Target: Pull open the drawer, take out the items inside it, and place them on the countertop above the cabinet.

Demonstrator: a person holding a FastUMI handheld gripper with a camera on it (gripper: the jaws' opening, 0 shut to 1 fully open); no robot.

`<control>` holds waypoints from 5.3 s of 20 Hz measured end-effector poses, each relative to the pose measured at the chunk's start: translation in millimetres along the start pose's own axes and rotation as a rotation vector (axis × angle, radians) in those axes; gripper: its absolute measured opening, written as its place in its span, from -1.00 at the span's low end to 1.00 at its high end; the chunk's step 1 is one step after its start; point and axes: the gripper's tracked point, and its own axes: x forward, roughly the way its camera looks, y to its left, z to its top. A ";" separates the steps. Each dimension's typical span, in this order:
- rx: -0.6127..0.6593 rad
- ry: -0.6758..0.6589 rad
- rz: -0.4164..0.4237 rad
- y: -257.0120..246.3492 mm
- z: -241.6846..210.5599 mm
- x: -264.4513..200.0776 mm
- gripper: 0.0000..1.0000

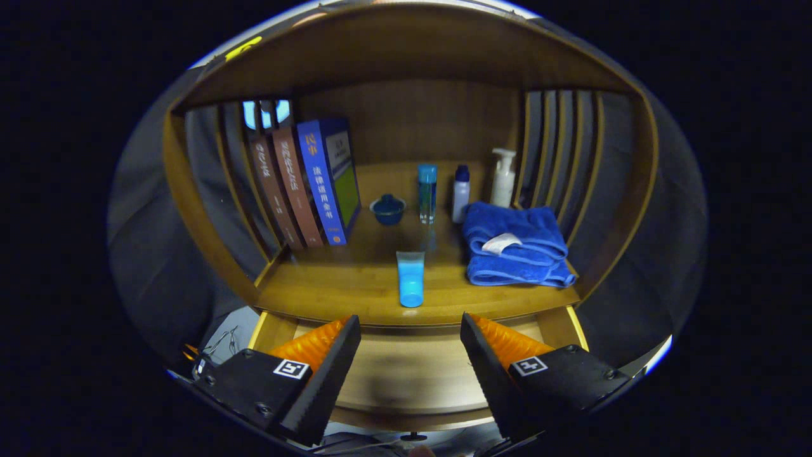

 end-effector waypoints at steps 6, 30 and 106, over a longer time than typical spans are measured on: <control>-0.033 -0.290 -0.008 -1.4 -18.4 -70.6 0.99; -0.005 -0.378 -0.002 0.4 -203.5 -40.1 0.98; 0.057 -0.541 0.052 -6.3 52.5 -221.0 0.97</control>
